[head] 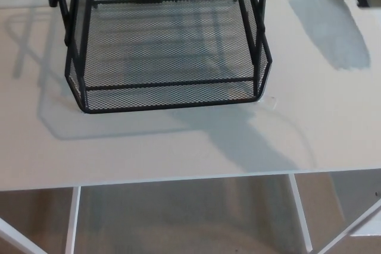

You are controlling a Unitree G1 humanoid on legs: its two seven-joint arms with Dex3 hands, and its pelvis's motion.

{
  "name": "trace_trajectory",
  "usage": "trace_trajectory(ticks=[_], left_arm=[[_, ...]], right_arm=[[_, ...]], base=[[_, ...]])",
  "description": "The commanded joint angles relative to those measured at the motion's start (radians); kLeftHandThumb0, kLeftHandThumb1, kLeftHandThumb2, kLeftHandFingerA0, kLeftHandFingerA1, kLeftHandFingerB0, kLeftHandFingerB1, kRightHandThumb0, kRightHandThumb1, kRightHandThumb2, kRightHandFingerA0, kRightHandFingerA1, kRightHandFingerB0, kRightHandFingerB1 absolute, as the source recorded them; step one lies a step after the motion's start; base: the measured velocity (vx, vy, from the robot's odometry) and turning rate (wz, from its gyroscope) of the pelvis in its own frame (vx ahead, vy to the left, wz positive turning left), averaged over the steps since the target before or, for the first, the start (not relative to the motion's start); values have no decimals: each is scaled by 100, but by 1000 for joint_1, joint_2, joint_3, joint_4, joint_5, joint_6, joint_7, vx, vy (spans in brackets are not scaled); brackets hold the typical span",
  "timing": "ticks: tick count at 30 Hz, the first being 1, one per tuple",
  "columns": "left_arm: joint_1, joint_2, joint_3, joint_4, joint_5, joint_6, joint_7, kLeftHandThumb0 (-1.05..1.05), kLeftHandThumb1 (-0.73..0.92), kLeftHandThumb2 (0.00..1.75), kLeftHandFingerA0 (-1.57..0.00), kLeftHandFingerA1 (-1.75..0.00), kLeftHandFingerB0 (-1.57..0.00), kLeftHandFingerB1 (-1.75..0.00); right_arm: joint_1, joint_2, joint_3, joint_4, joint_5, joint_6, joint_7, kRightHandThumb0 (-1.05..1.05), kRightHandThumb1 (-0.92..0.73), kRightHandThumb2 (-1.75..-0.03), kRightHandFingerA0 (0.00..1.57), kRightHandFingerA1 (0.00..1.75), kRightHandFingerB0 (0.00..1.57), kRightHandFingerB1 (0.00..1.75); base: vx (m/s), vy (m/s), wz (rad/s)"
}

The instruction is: The robot walks towards a desk on which a file tray is kept in the middle and a toilet paper roll is kept on its right. The robot uses its right hand to hook on finger in the gap of the roll and grabs it, lifts it and places it on the tray.

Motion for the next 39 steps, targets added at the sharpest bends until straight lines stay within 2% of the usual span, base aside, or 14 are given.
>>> trace_trajectory(ticks=[1, 2, 6, 8, 9, 11, 12, 13, 14, 22, 24, 25, 34, 39], left_arm=[[1, 14, -2, 8, 9, -21, 1, -102, 79, 83, -72, -124, -34, -113], [0, 14, 1, 10, 7, -18, 0, -102, 79, 82, -73, -123, -34, -112], [-15, 10, -16, 7, 20, -3, 14, -98, 78, 86, -77, -119, -45, -105], [-14, 11, -22, 5, 23, -8, 4, -98, 77, 87, -71, -121, -37, -111], [-10, 10, -28, 8, 29, -14, 8, -74, 55, 127, -114, -123, -25, -79], [-10, 13, -38, 9, 37, -20, 4, -72, 53, 125, -114, -123, -24, -79], [-11, 12, -38, 6, 35, -20, -3, -102, 78, 86, -75, -120, -35, -113], [-17, 8, -28, 7, 22, -4, 9, -74, 49, 123, -113, -123, -22, -78], [-20, 5, -28, 3, 20, 1, 12, -100, 76, 87, -80, -118, -43, -105], [-27, 7, -57, 4, 43, -6, 3, -101, 77, 85, -76, -116, -36, -109], [-23, 9, -62, 6, 45, -11, -3, -100, 77, 85, -77, -112, -39, -100], [-26, 8, -62, 5, 42, -4, 2, -100, 76, 86, -78, -115, -43, -103], [-25, 9, -72, -1, 36, -2, -6, -98, 75, 85, -75, -115, -42, -101], [-22, 10, -89, -4, 44, -3, 0, -99, 76, 85, -74, -115, -45, -102]], right_arm=[[-149, 37, 35, 42, 64, 13, 171, -29, -65, -72, 93, 153, 85, 81], [-175, 55, 49, 58, 59, 18, 181, -27, -63, -71, 96, 146, 88, 80], [-236, 102, 79, 82, 89, 61, 282, -27, -61, -67, 90, 160, 89, 72], [-259, 124, 100, 92, 106, 89, 349, -25, -61, -63, 86, 161, 90, 67], [-277, 156, 134, 114, 102, 107, 396, -32, -59, -61, 83, 165, 90, 61], [-297, 186, 168, 148, 104, 123, 456, -31, -60, -60, 82, 164, 89, 60], [-310, 200, 191, 180, 104, 117, 483, -29, -60, -61, 83, 163, 91, 65], [-319, 215, 204, 199, 107, 127, 509, -31, -61, -63, 83, 159, 92, 64], [-329, 226, 218, 227, 104, 119, 520, -31, -59, -61, 84, 160, 94, 63], [-357, 279, 331, 357, 54, 83, 621, -35, -60, -61, 79, 145, 89, 57], [-360, 297, 352, 388, 53, 92, 649, -38, -60, -60, 83, 142, 90, 59], [-359, 312, 355, 411, 74, 93, 672, -33, -63, -60, 84, 128, 91, 64], [-374, 348, 367, 442, 76, 106, 689, -31, -62, -65, 85, 129, 90, 71], [-372, 358, 370, 435, 66, 113, 690, -25, -59, -65, 84, 139, 90, 61]], base=[[0, 0, 0], [0, 0, 0], [0, 0, 0], [0, 0, 0], [0, 0, 0], [0, 0, 0], [0, 0, 0], [0, 0, 0], [0, 0, 0], [0, 0, 0], [0, 0, 0], [0, 0, 0], [0, 0, 0], [0, 0, 0]])
